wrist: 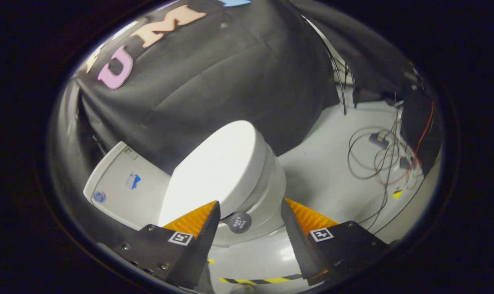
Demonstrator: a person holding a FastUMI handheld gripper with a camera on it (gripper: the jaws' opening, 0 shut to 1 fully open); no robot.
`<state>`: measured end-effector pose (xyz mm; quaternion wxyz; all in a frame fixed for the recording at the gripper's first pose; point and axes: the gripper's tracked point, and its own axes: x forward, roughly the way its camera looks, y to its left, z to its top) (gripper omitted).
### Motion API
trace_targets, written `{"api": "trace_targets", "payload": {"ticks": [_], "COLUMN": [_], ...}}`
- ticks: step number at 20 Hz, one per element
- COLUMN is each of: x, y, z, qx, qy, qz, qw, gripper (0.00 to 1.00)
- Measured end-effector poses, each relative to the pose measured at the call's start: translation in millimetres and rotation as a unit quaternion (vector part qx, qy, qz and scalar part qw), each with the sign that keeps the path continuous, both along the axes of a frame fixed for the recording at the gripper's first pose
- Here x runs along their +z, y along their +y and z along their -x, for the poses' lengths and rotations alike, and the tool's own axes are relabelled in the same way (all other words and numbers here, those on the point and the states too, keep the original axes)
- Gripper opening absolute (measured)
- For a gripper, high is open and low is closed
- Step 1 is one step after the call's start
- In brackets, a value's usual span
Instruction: Open the toilet lid.
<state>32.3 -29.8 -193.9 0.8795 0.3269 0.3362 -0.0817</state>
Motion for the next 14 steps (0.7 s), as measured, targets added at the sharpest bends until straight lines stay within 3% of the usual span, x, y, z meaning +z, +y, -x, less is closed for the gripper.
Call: {"api": "trace_targets", "payload": {"ticks": [2, 4, 8, 11, 14], "x": [-13.3, -25.9, -47.2, -54.3, -54.4], "y": [7.0, 9.8, 33.9, 31.4, 49.1], "z": [-4.4, -4.5, -6.1, -10.3, -17.2], "qx": [-0.010, -0.027, -0.045, -0.097, -0.115], "qy": [0.017, 0.039, 0.077, 0.084, 0.058], "qz": [-0.029, -0.052, -0.108, -0.142, -0.196], "qw": [0.999, 0.998, 0.990, 0.982, 0.972], "gripper": [0.88, 0.78, 0.78, 0.17, 0.16]}}
